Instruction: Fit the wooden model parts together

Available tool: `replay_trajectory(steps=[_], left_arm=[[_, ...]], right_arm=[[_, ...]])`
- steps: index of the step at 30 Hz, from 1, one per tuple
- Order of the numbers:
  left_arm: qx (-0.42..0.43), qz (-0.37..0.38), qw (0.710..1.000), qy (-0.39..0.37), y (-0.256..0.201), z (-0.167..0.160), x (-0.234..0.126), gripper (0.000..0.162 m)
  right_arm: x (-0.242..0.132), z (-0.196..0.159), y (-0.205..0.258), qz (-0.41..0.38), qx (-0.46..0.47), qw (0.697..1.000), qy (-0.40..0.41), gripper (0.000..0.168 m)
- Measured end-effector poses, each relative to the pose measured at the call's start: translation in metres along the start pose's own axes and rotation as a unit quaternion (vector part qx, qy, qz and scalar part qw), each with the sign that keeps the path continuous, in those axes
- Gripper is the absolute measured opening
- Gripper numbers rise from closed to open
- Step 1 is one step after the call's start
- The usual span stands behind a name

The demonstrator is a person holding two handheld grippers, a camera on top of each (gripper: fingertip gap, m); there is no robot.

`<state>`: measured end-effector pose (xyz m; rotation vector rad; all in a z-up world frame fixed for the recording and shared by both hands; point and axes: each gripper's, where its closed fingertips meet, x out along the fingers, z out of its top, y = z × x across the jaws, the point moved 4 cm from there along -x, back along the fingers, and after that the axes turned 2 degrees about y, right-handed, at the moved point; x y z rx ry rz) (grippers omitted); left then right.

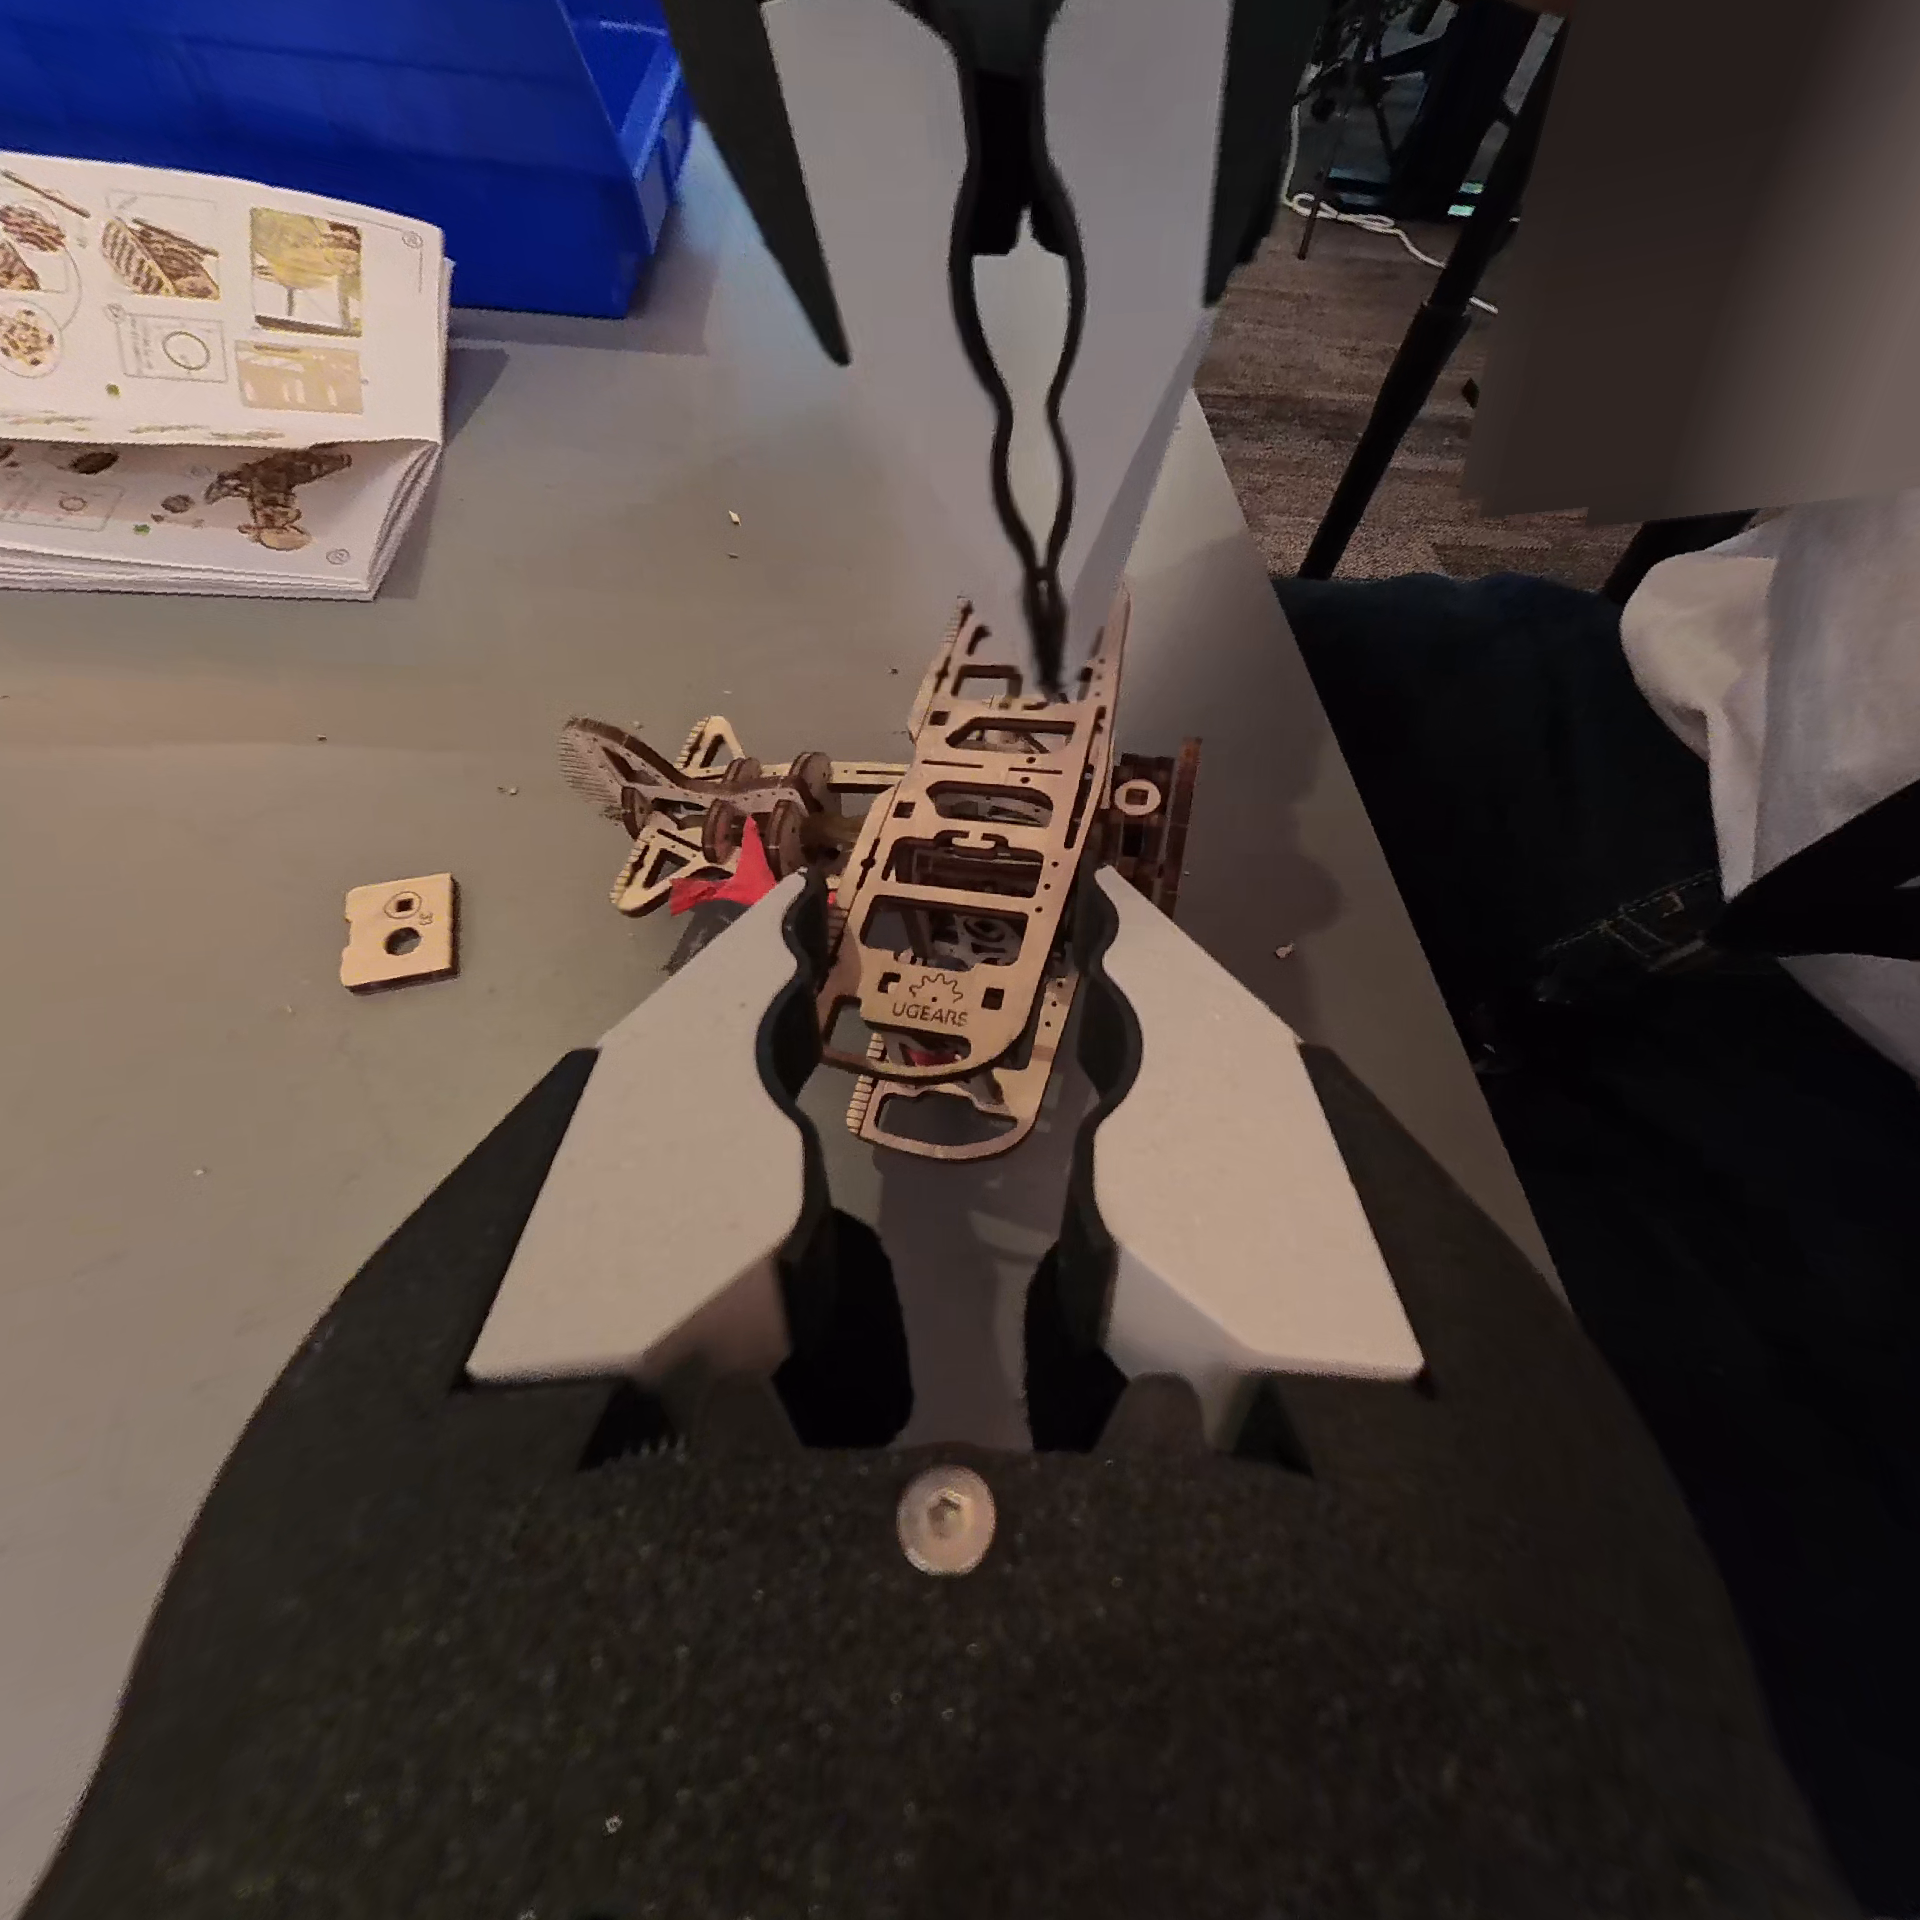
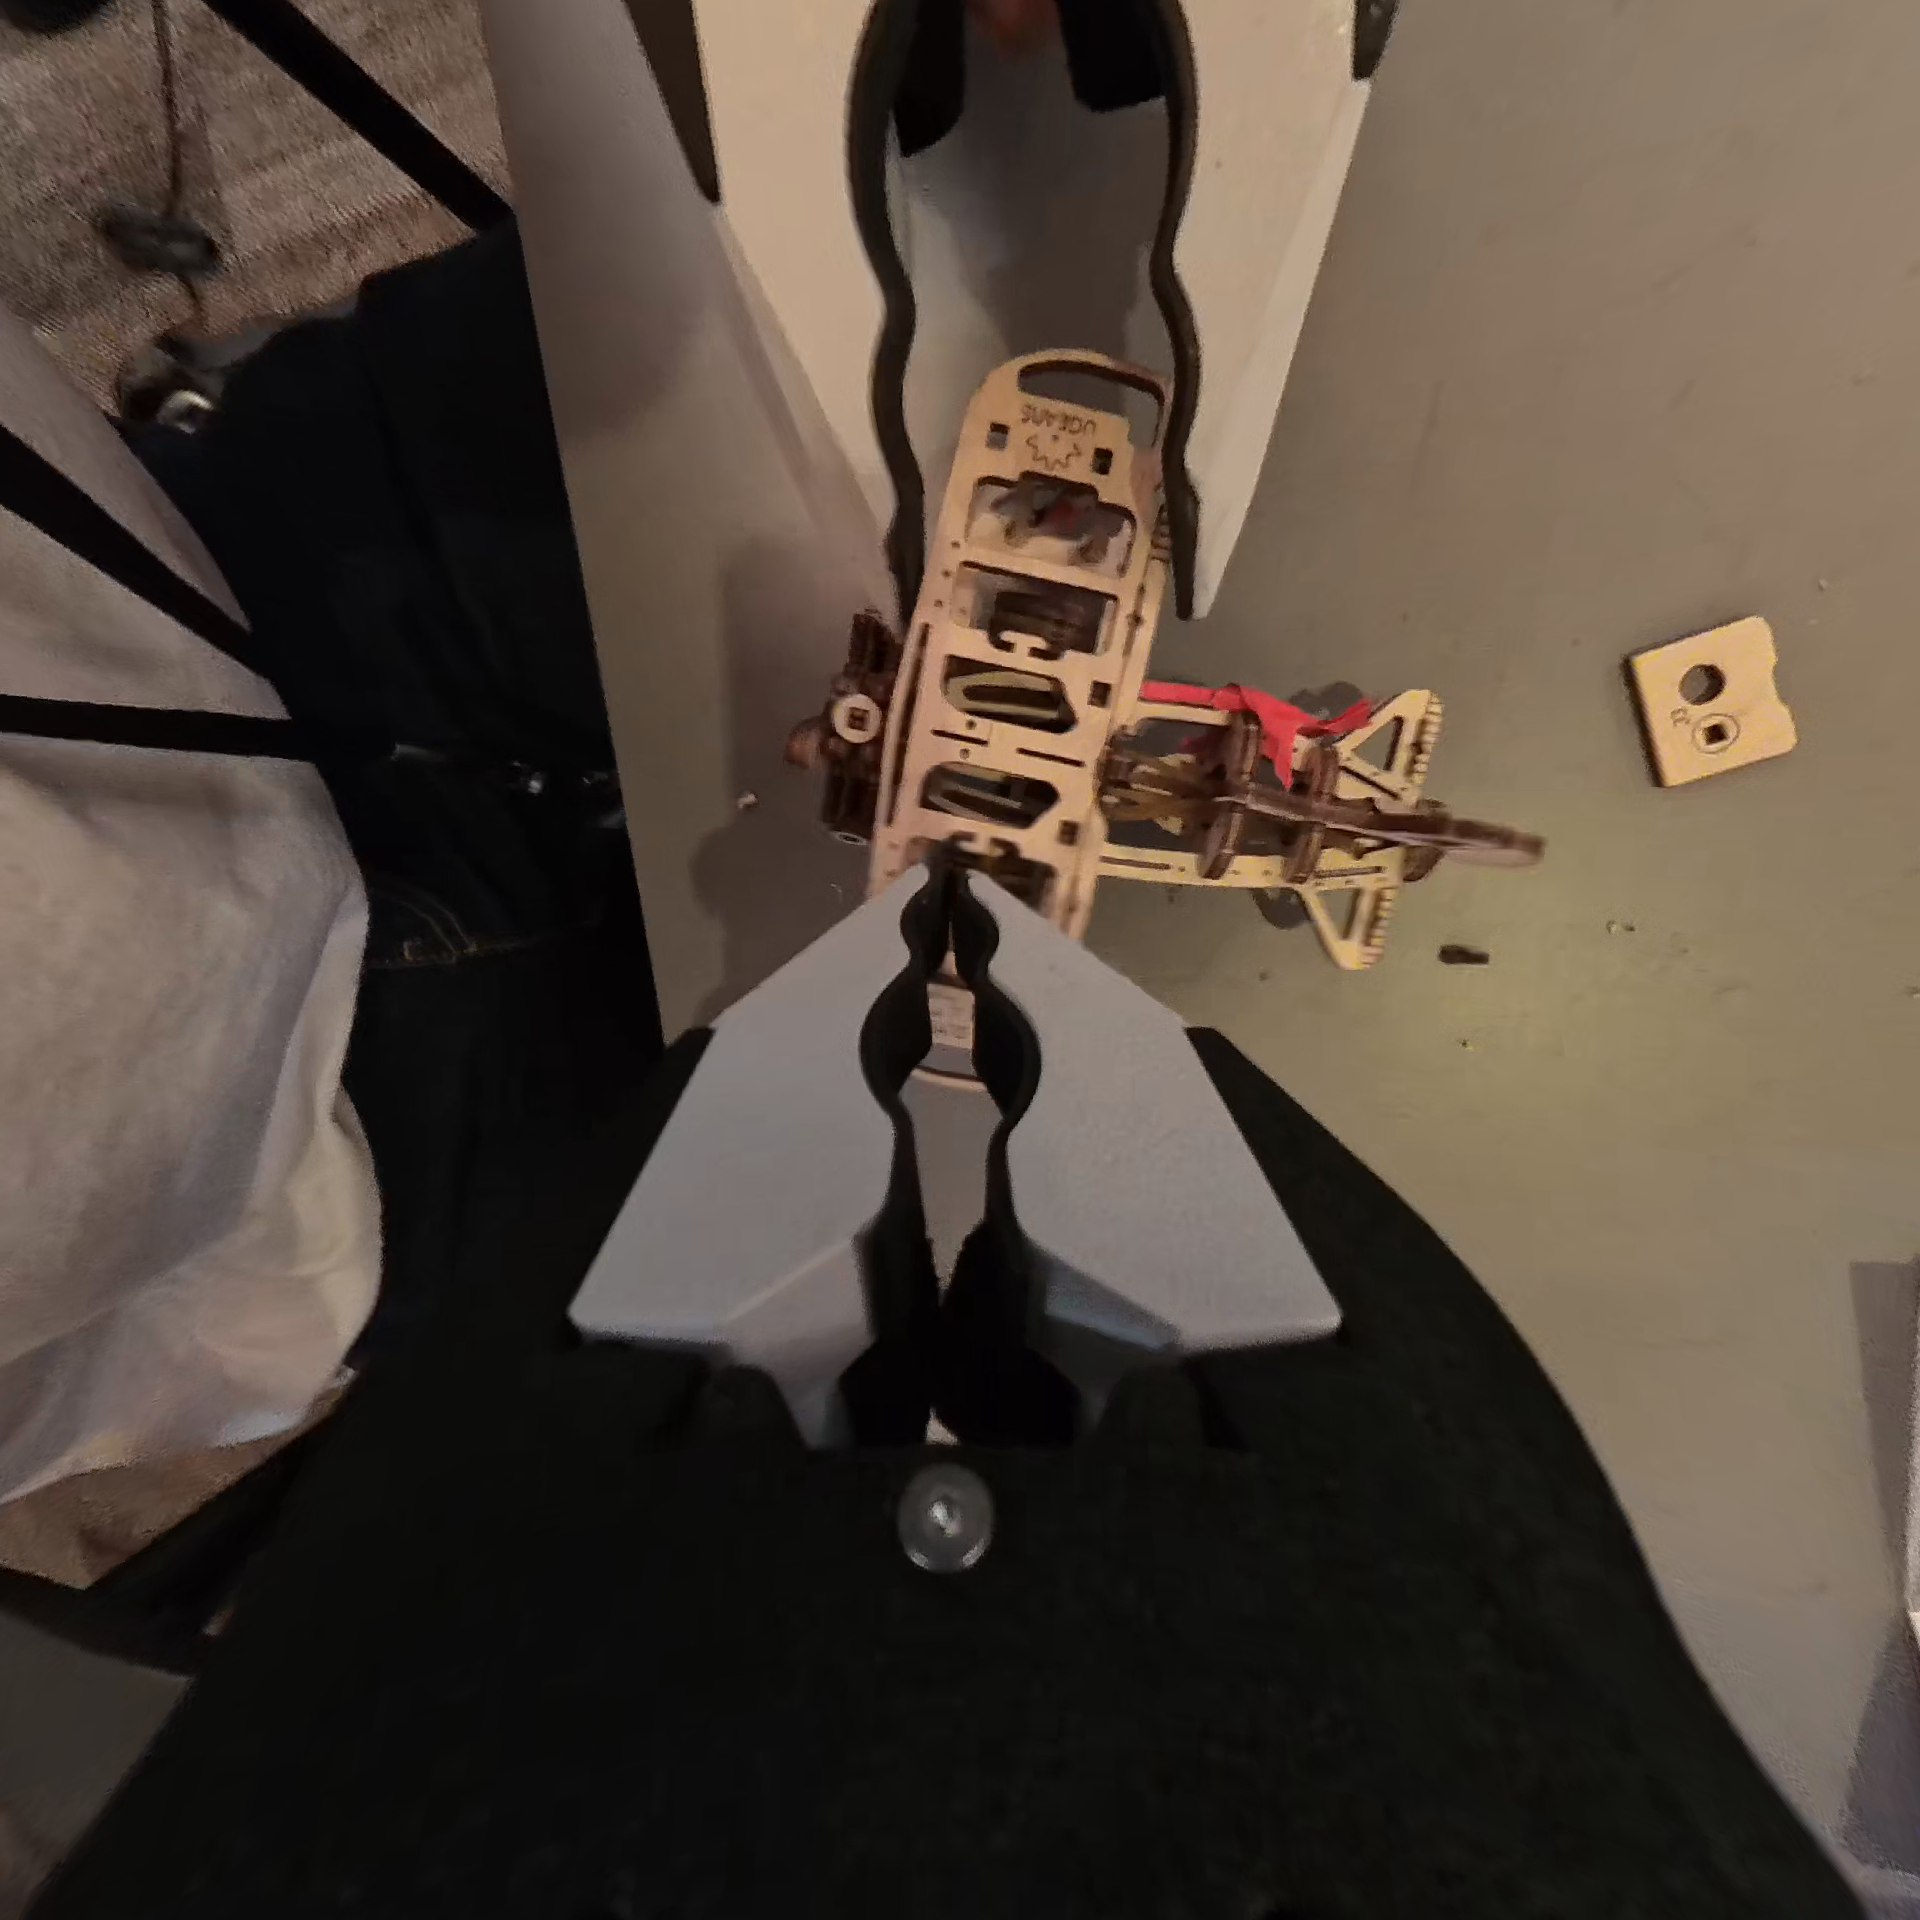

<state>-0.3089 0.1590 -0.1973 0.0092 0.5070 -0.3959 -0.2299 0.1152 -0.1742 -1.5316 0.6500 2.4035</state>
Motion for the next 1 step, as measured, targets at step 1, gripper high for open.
replay_trajectory(steps=[1], left_arm=[[-0.001,0.004,1.0,0.001,0.001,0.0,0.0,0.045]], right_arm=[[-0.0015,0.0016,0.0026,0.008,0.004,1.0,-0.015,0.0]])
